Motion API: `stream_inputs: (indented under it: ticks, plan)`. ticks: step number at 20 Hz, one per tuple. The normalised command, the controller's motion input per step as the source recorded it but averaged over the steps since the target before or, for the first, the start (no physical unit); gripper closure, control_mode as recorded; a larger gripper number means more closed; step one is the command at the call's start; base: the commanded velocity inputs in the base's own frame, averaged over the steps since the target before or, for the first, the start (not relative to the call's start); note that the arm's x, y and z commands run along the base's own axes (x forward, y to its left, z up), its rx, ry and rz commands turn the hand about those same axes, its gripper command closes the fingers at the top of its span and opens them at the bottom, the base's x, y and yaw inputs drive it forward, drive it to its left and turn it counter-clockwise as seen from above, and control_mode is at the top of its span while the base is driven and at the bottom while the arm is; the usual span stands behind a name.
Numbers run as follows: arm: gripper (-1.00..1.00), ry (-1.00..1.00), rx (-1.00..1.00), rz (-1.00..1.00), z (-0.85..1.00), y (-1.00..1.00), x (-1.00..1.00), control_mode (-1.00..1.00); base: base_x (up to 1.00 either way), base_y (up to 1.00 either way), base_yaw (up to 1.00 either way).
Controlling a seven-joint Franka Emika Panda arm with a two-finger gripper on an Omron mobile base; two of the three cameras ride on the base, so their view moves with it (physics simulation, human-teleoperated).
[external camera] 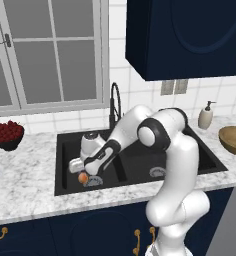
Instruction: Pick the onion from the sink and place it in the bowl. Then pick the bowl and place it in the microwave. Then close the microwave door and press the start button.
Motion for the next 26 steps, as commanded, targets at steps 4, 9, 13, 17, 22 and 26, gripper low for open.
stream_inputs:
  ticks: [4,9,13,17,22,26]
  plan:
    - [-1.00,0.01,0.00,-0.01,-0.28,0.08,0.16,-1.00,0.00,0.00,0.00]
    - [-1.00,0.00,0.00,0.00,-0.27,0.00,0.25,-1.00,0.00,0.00,0.00]
    - [-1.00,0.00,0.00,0.00,-0.27,0.00,0.43,-1.00,0.00,0.00,0.00]
    - [-1.00,0.00,0.00,0.00,-0.28,0.06,0.03,-1.00,0.00,0.00,0.00]
    - [-1.00,-0.05,0.00,-0.01,-0.27,0.08,0.13,-1.00,0.00,0.00,0.00]
    - [-1.00,-0.11,0.00,-0.01,-0.23,0.09,0.26,-1.00,0.00,0.00,0.00]
